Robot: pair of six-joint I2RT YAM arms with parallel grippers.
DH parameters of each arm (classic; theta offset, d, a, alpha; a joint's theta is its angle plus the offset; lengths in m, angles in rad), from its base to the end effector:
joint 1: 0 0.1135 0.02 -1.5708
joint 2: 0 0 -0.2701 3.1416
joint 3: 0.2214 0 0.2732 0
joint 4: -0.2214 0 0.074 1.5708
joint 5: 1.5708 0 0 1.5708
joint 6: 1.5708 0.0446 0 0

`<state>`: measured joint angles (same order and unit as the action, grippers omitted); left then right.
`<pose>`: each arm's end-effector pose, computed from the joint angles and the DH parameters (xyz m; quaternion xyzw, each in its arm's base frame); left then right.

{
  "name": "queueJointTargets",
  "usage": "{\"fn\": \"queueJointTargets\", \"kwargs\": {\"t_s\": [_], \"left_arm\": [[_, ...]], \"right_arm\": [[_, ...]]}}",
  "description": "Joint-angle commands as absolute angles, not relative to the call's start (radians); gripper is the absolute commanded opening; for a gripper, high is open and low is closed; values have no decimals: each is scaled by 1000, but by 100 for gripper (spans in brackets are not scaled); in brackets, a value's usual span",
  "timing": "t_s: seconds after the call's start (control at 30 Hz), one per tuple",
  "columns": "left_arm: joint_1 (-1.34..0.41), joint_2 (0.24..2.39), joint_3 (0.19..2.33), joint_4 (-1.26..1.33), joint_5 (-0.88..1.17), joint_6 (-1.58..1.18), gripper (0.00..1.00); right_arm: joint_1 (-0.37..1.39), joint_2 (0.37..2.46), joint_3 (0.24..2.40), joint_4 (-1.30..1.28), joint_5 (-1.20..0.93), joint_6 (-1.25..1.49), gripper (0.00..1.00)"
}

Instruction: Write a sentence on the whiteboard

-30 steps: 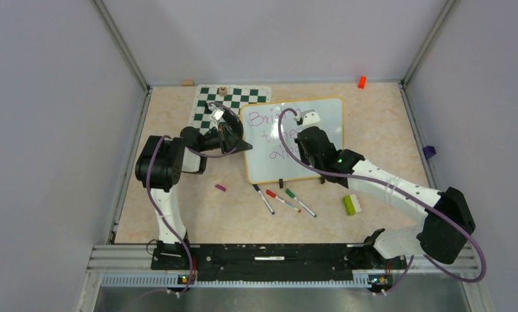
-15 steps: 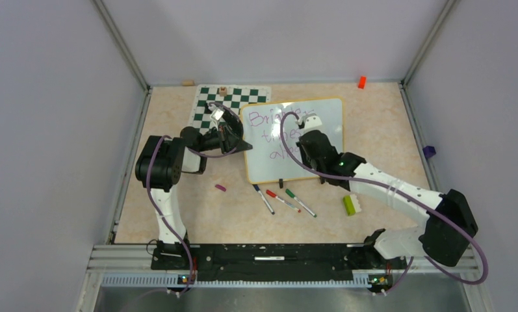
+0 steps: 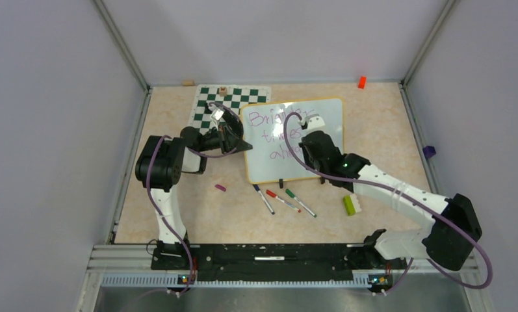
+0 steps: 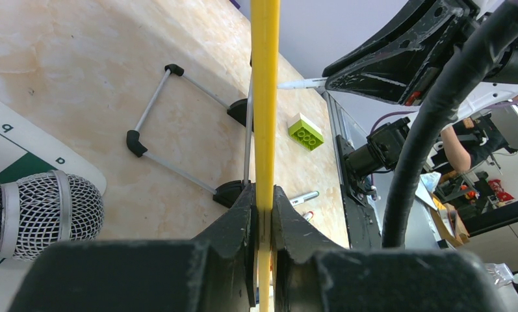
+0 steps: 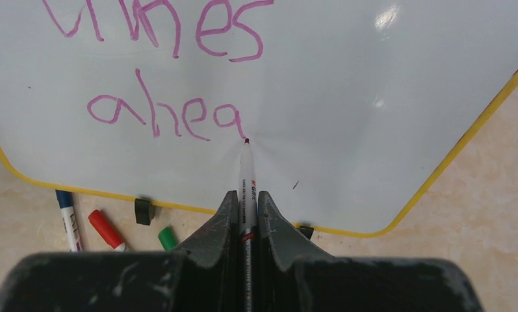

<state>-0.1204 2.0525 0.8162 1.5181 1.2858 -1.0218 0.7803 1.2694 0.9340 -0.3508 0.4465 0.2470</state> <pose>0.3646 -0.0872 0.1449 0.2219 0.6416 -0.6489 0.3436 0.2265 0.1971 0.2680 -0.1408 0.8752 0.0308 0.4619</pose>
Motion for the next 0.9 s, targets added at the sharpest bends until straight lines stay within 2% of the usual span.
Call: {"fn": "queueJointTargets", "kwargs": {"t_s": [0.0, 0.87], "left_arm": [[-130, 2023, 823, 1620, 1294, -1028, 0], [-129, 2025, 824, 1619, 1296, -1030, 0]], "right_arm": [[752, 1205, 972, -344, 437, 246, 0], [706, 1190, 886, -236, 427, 259, 0]]}}
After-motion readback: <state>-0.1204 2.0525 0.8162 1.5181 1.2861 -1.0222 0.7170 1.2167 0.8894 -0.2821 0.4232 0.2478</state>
